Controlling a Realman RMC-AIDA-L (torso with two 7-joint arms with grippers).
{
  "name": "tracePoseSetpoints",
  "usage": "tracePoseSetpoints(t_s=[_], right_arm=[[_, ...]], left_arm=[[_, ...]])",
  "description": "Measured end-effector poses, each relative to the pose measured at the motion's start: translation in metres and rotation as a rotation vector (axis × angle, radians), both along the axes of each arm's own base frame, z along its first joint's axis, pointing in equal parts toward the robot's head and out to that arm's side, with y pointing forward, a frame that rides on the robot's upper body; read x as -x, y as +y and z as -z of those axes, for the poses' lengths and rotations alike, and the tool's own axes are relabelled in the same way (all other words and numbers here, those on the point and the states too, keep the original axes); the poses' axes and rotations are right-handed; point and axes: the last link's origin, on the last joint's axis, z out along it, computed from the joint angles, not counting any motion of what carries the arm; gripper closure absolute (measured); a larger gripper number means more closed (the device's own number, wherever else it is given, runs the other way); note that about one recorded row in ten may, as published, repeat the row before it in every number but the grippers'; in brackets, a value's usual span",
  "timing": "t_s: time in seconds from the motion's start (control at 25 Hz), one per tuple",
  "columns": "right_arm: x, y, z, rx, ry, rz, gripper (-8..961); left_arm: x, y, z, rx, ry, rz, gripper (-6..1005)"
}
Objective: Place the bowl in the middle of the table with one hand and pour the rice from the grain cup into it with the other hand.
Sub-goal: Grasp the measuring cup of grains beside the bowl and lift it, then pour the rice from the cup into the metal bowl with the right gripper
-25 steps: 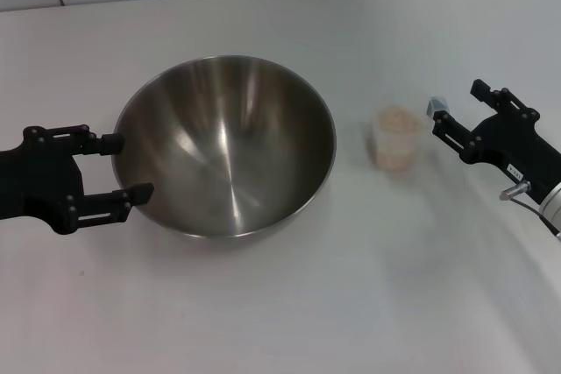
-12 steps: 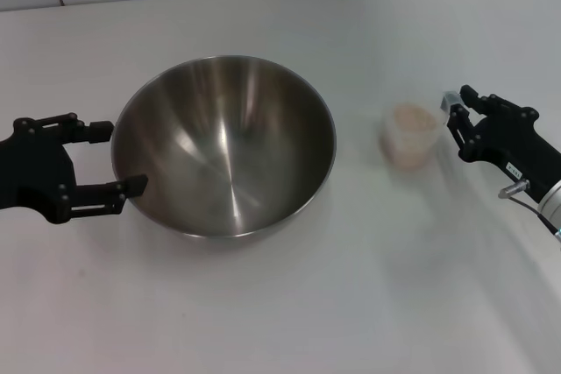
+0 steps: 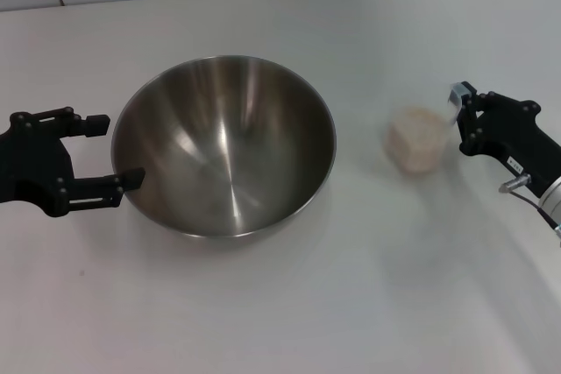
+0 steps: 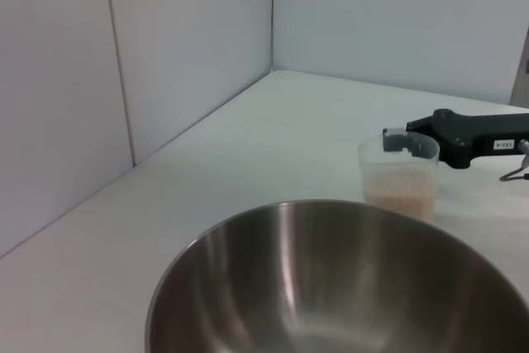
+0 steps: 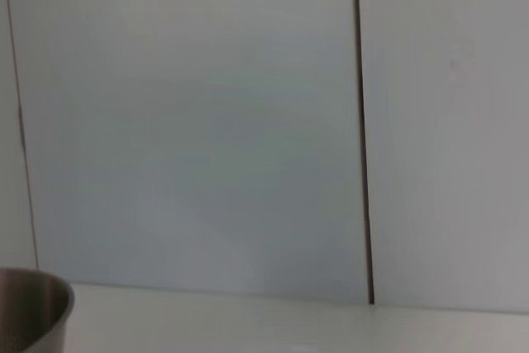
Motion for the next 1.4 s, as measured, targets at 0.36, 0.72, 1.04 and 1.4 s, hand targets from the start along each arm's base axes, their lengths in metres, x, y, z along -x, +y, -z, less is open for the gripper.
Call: tracePoseSetpoints(t_s=[0.36, 0.72, 1.04, 1.4], right_arm=[[0.029, -0.002, -0.021, -0.165, 0.055, -0.189, 933], [0.115, 0.022, 0.010, -0.319, -0.197, -0.555, 921], [0.146, 0.011, 0.047, -0.495, -0.715, -0.744, 910], [0.157, 0.004, 0.066, -0.693, -1.228, -0.860, 897]], left_arm=[[0.005, 0.000, 0.002, 0.009, 0.037, -0.024, 188], [0.004, 0.003, 0.003, 0.015, 0.050, -0.030, 187], [0.002, 0.004, 0.003, 0.014, 0.053, -0.024, 187], [-0.003, 0.007, 0.003, 0.015, 0.052, -0.011, 187]])
